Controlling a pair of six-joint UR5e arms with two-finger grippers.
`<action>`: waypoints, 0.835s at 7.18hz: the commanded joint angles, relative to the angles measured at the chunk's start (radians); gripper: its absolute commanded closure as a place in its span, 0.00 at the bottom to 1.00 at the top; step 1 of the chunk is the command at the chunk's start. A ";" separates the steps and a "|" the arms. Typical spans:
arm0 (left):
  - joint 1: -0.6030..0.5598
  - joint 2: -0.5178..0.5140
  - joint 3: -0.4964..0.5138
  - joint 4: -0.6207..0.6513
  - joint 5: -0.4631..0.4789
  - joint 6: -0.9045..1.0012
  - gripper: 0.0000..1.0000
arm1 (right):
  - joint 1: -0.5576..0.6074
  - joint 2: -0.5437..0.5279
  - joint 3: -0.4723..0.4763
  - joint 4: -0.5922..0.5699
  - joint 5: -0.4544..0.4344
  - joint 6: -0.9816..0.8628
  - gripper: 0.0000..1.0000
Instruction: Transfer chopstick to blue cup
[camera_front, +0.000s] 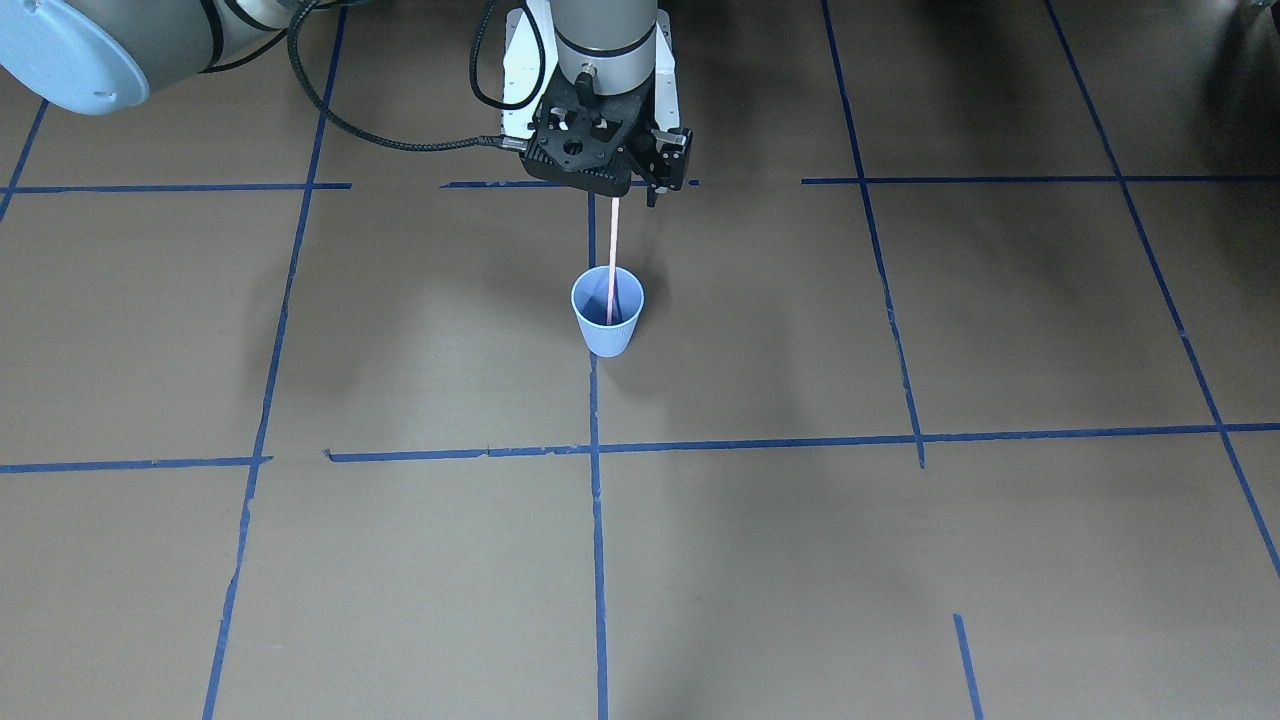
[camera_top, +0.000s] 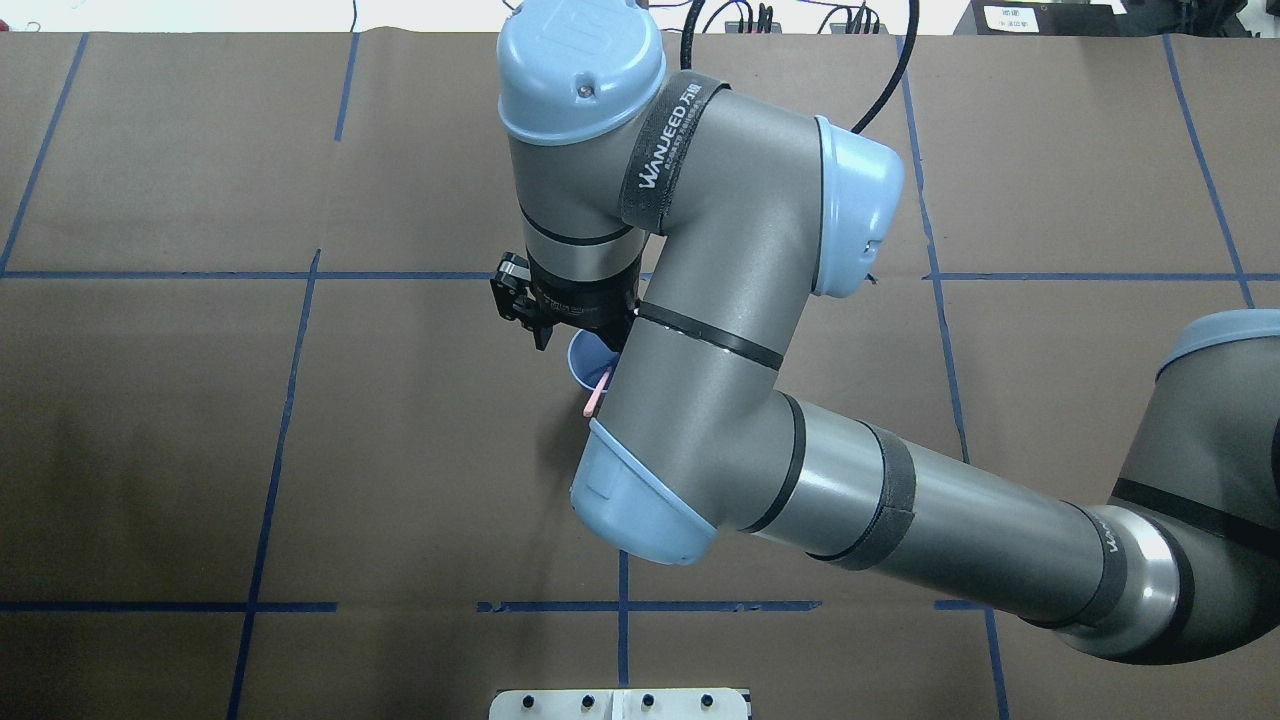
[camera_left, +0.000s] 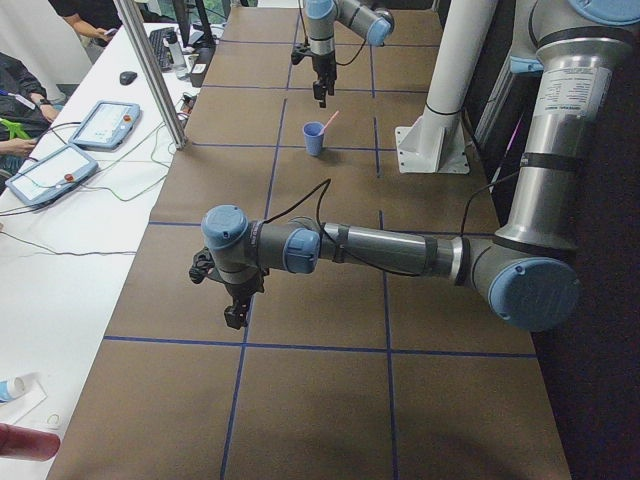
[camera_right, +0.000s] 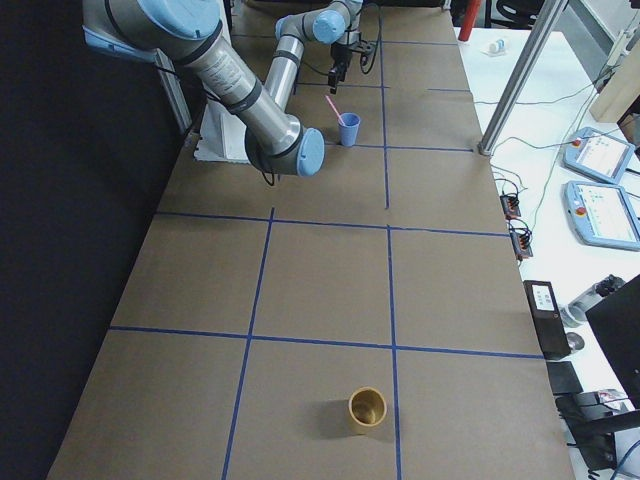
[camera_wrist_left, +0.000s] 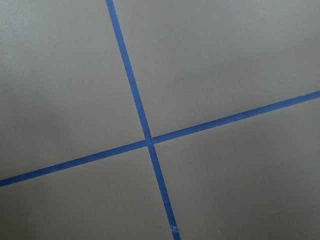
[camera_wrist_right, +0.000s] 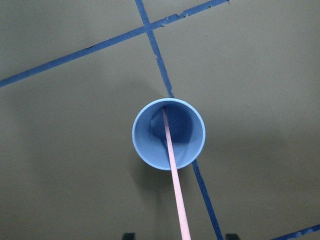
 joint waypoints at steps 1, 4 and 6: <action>-0.009 0.002 0.006 0.010 -0.002 0.000 0.00 | 0.078 -0.183 0.212 -0.001 0.005 -0.041 0.00; -0.062 0.098 0.035 0.010 -0.078 -0.003 0.00 | 0.291 -0.429 0.347 0.004 0.023 -0.449 0.00; -0.061 0.100 0.035 0.018 -0.074 -0.020 0.00 | 0.449 -0.547 0.336 0.002 0.098 -0.725 0.00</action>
